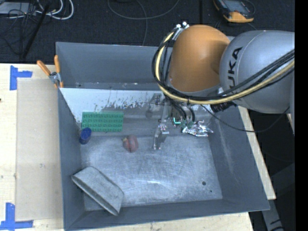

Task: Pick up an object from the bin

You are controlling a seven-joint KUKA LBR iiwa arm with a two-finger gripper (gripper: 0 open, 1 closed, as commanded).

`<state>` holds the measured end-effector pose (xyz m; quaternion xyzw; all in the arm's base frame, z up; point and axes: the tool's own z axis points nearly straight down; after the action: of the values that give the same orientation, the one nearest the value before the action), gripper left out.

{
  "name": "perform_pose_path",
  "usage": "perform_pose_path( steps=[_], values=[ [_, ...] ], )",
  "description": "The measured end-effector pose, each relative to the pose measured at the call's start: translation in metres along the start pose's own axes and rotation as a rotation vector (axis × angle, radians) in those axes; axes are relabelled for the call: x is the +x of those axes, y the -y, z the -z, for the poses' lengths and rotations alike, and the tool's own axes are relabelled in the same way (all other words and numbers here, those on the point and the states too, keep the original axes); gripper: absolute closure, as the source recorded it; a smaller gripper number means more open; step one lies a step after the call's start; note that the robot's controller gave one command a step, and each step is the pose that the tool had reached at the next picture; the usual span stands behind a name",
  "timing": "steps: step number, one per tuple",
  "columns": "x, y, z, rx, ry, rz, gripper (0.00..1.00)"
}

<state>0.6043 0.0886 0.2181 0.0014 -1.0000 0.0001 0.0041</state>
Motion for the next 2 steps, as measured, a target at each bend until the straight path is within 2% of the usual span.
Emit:
perform_pose_path(
  steps=[1, 2],
  values=[
    [-0.0021, -0.025, -0.1391, 0.001, 0.0, 0.201, 0.0],
    [-0.004, -0.0246, -0.1347, 0.0, 0.006, 0.197, 1.0]
  ],
)
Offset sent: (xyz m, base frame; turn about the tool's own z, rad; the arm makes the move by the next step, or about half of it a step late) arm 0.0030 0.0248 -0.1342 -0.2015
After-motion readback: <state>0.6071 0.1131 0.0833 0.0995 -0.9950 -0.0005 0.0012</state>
